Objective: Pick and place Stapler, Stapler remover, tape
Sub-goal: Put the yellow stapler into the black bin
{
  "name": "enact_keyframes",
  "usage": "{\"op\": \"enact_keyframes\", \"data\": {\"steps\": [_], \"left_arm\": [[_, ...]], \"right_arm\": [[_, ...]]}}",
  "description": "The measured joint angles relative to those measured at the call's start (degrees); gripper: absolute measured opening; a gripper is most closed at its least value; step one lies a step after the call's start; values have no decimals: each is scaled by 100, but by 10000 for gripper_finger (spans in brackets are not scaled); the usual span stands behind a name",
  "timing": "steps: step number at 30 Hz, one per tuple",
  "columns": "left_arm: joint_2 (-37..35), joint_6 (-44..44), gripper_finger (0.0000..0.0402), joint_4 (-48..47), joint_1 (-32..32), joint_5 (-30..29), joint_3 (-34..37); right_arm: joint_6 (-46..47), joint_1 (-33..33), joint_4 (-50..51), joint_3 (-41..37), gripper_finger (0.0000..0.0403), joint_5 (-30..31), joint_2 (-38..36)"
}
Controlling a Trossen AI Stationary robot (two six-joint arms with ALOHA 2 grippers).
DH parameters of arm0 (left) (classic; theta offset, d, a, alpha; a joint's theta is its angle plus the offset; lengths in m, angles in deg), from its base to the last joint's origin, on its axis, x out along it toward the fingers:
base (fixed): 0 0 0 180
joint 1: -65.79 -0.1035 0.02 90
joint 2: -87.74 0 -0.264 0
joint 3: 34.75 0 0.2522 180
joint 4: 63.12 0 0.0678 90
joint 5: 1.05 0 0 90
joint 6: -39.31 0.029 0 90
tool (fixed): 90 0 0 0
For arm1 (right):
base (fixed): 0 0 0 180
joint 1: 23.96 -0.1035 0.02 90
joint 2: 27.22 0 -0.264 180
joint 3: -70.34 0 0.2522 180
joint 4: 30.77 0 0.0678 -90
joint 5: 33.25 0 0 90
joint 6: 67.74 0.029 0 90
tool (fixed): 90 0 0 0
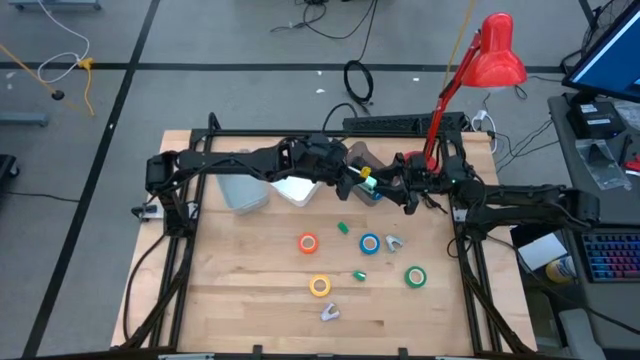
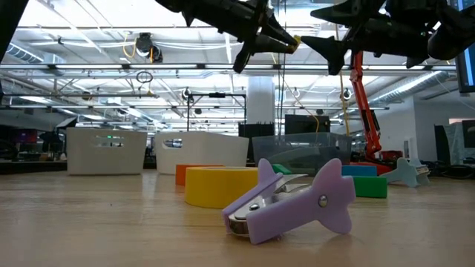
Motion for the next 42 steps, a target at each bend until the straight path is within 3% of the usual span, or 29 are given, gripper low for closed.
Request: {"op": "enact_keyframes", "data": {"steps": [8,18,42], "left_arm": [[-37,-78,46,-227,59,-16,-4],[-141,3,46,-164,114,92,-15],[-133,55,46,251,241,-251,-17]], "right_arm": [[-21,-2,74,-7,256,18,-41],[-274,12,362,-11,256,463,-404],[124,-3,-257,222,256,421,254]]}}
